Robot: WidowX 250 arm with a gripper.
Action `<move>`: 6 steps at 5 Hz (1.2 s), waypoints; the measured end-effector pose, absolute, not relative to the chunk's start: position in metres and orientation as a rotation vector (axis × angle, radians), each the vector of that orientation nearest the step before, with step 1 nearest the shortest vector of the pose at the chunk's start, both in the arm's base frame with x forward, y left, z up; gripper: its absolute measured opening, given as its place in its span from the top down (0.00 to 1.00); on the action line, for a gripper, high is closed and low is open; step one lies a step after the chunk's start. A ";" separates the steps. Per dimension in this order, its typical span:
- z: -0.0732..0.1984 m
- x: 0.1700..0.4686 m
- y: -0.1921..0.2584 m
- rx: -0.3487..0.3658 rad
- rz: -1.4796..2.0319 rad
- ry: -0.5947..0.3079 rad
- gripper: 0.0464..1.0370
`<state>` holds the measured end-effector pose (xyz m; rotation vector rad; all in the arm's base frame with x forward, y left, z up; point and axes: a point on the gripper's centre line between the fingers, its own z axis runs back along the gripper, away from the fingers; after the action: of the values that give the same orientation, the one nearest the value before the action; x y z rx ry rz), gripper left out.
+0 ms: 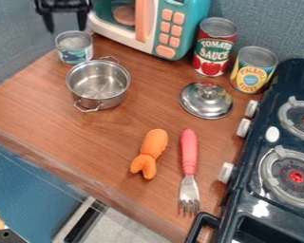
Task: Moved the can and the silver pot to the lower part
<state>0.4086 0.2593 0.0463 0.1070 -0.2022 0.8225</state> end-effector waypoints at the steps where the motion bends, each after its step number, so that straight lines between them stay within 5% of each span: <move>1: 0.044 0.411 0.255 0.099 0.811 -0.200 0.04; 6: 0.028 0.385 0.199 0.048 0.701 -0.154 0.04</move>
<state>0.3845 0.1988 0.0284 0.0481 -0.1539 0.7007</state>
